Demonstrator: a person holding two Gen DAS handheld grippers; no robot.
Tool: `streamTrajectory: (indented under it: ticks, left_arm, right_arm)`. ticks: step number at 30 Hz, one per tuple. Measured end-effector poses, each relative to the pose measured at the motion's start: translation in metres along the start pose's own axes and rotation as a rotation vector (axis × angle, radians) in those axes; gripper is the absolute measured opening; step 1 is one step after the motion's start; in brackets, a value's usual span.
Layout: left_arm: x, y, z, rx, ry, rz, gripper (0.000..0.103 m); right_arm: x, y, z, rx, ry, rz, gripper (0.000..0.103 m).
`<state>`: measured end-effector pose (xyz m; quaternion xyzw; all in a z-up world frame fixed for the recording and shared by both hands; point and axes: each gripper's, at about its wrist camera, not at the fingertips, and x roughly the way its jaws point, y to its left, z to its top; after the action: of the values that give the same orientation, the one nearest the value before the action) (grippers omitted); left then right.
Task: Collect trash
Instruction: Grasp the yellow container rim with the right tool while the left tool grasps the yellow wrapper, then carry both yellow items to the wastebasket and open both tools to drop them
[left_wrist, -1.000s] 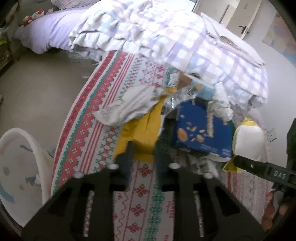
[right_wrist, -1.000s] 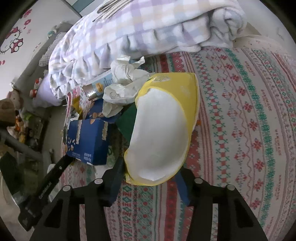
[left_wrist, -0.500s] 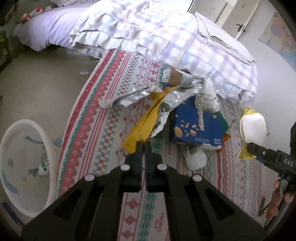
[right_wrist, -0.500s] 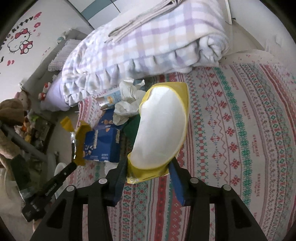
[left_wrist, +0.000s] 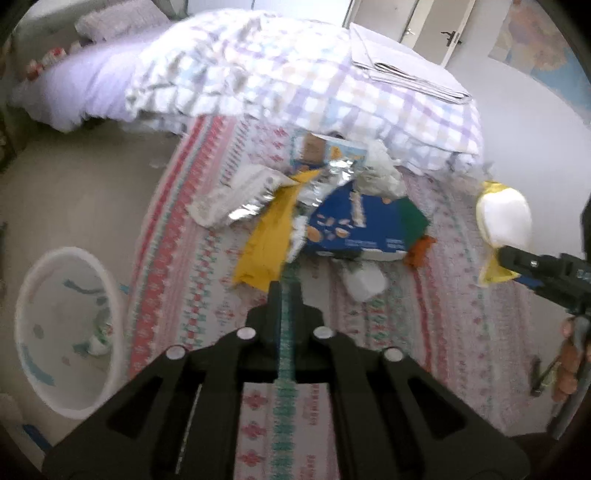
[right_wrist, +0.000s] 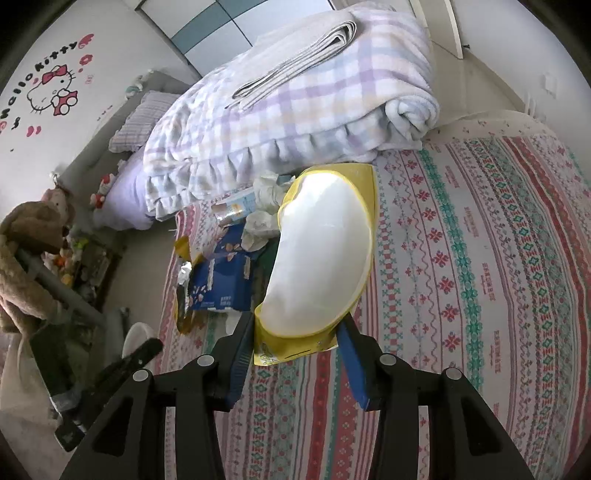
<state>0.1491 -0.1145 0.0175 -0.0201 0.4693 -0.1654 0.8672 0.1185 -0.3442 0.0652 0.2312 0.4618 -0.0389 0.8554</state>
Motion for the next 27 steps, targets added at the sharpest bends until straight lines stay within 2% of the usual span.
streamTrajectory:
  ticks: [1, 2, 3, 4, 10, 13, 14, 16, 17, 18, 19, 20, 27]
  left_arm:
    - [0.002, 0.0, 0.0, 0.005, 0.003, 0.031, 0.046]
    - [0.002, 0.001, 0.0, 0.006, -0.008, 0.065, 0.076]
    - [0.001, 0.002, 0.0, 0.009, -0.042, 0.081, 0.081]
    - [0.002, 0.003, 0.0, 0.016, -0.056, 0.081, 0.081]
    - [0.036, 0.007, 0.003, 0.058, 0.001, 0.139, 0.081]
    - [0.053, 0.011, 0.006, 0.049, 0.012, 0.16, 0.075]
    - [0.057, 0.013, 0.007, 0.044, 0.013, 0.159, 0.068]
    - [0.066, 0.016, 0.01, 0.029, 0.02, 0.145, 0.05]
    - [0.068, 0.016, 0.011, 0.025, 0.023, 0.131, 0.029]
    - [0.07, 0.016, 0.01, 0.02, 0.03, 0.11, 0.022]
    - [0.068, 0.016, 0.011, 0.018, 0.024, 0.1, 0.021]
    - [0.066, 0.015, 0.011, 0.018, 0.02, 0.082, 0.014]
    - [0.034, 0.0, 0.011, 0.066, -0.002, 0.01, 0.014]
  right_arm:
    - [0.0, 0.0, -0.002, 0.003, 0.002, 0.001, 0.046]
    - [0.0, -0.001, -0.003, 0.006, 0.004, 0.001, 0.046]
    - [0.001, -0.002, -0.004, 0.009, 0.008, 0.001, 0.046]
    - [0.002, -0.003, -0.005, 0.012, 0.011, 0.0, 0.046]
    - [0.012, -0.012, -0.003, 0.034, 0.037, -0.007, 0.046]
    - [0.019, -0.016, 0.0, 0.039, 0.049, -0.02, 0.046]
    - [0.021, -0.018, 0.0, 0.039, 0.052, -0.024, 0.046]
    - [0.024, -0.021, 0.002, 0.039, 0.059, -0.034, 0.046]
    - [0.025, -0.022, 0.003, 0.038, 0.062, -0.038, 0.046]
    - [0.026, -0.023, 0.003, 0.036, 0.064, -0.043, 0.046]
    - [0.026, -0.024, 0.003, 0.035, 0.063, -0.045, 0.046]
    - [0.025, -0.025, 0.004, 0.035, 0.062, -0.047, 0.046]
    - [0.012, -0.021, 0.003, 0.026, 0.035, -0.026, 0.046]
